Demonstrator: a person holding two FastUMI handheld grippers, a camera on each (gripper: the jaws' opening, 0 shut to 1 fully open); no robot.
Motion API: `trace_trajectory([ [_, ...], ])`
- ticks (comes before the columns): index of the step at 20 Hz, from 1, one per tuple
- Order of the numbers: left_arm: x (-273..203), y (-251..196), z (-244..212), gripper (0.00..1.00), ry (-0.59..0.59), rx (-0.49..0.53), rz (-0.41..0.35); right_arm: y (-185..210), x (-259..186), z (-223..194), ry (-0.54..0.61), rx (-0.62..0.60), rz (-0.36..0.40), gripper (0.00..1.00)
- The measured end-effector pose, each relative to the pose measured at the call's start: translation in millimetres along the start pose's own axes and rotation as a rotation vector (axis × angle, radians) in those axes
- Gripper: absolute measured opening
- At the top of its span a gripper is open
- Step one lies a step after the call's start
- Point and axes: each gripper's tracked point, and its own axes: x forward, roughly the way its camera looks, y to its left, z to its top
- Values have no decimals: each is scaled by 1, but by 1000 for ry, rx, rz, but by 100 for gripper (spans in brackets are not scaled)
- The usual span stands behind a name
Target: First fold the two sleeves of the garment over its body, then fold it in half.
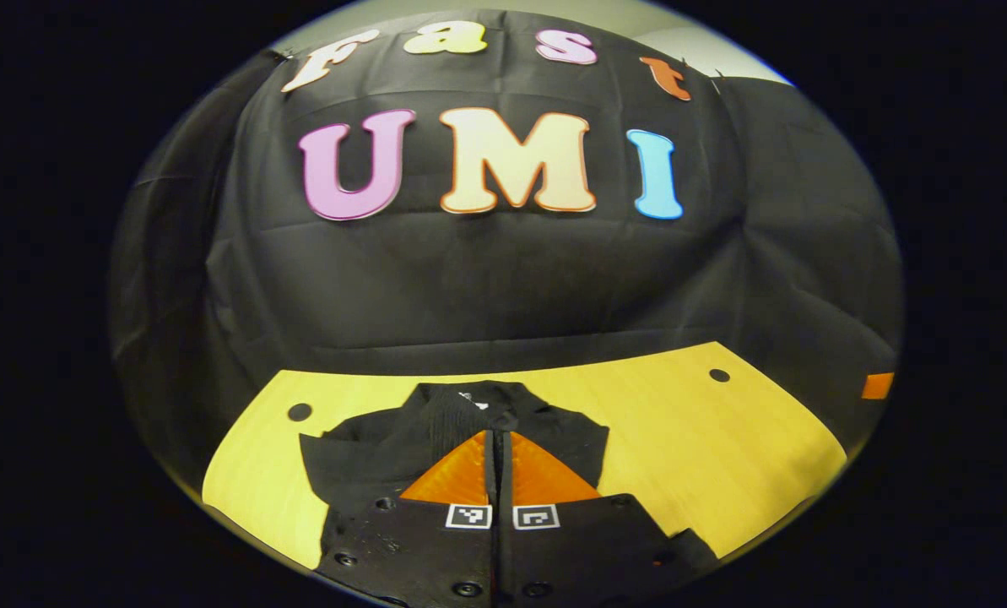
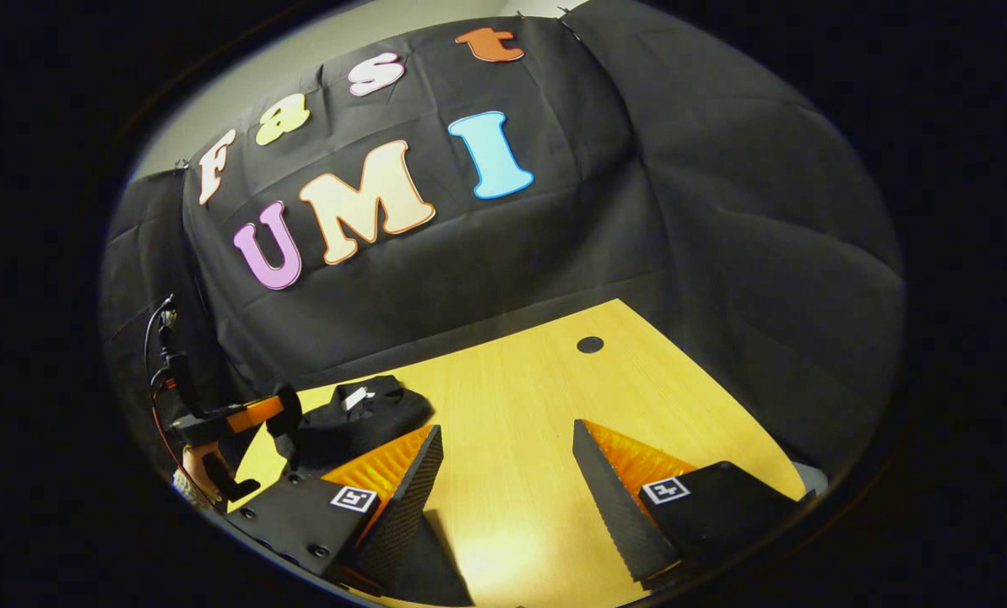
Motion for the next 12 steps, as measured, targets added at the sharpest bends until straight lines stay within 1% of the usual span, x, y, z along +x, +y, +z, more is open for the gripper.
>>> trace_trajectory([
  [3, 24, -34, -11, 0, 20, 5, -57, -8, 5, 1, 9, 6, -2, 98],
  [6, 46, -59, -24, 0, 55, 9, -85, -21, 12, -1, 19, 8, -21, 98],
  [8, 61, -67, -40, 0, 90, 8, -94, -29, 16, -1, 25, 22, -33, 98],
  [12, 83, -80, -76, 0, 198, 5, -84, -44, 22, -3, 26, 35, -61, 98],
])
